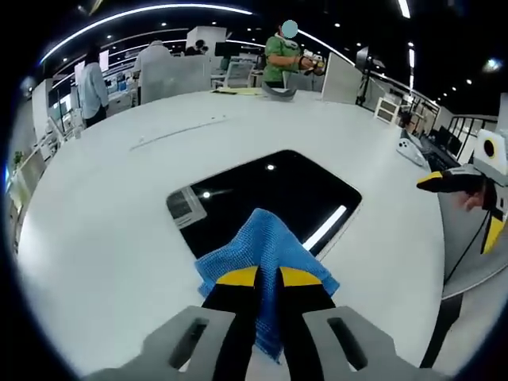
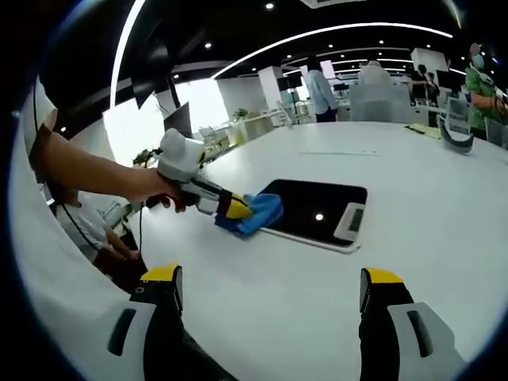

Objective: Wipe the mirror surface with the cleaning cloth until all visible marks leave the cleaned area.

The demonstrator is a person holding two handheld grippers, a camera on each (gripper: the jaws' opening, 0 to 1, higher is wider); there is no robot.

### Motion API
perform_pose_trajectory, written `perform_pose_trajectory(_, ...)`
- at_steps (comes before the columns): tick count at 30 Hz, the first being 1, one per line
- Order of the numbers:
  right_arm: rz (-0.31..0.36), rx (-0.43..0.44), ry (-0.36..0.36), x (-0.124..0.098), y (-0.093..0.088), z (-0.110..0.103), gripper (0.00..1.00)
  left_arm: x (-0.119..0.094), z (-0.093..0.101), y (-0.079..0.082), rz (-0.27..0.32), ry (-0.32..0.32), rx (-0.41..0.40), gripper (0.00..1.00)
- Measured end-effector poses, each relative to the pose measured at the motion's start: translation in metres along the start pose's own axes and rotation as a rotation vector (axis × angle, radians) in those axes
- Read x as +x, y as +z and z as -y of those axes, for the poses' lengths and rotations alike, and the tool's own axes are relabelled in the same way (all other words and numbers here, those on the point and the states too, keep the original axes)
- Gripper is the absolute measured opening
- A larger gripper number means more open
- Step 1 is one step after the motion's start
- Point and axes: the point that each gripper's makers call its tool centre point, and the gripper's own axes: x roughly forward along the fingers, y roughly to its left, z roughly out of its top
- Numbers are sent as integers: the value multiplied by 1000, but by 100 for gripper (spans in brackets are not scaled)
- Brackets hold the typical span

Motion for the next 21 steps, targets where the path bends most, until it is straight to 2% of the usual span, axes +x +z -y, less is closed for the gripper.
perform_pose_trajectory(7,6,-11,2,-1,3,-2,92,-2,2,-2,-6,-5,8,6)
perform_pose_trajectory(11,10,-13,-1,-3,4,-2,92,-1,2,-1,-11,-11,60,6)
perform_pose_trajectory(15,9,-11,2,-4,1,-4,92,-4,-1,1,-16,-4,34,6)
perform_pose_trajectory(21,9,-9,13,-3,-2,-8,92,-14,1,3,-13,4,60,5)
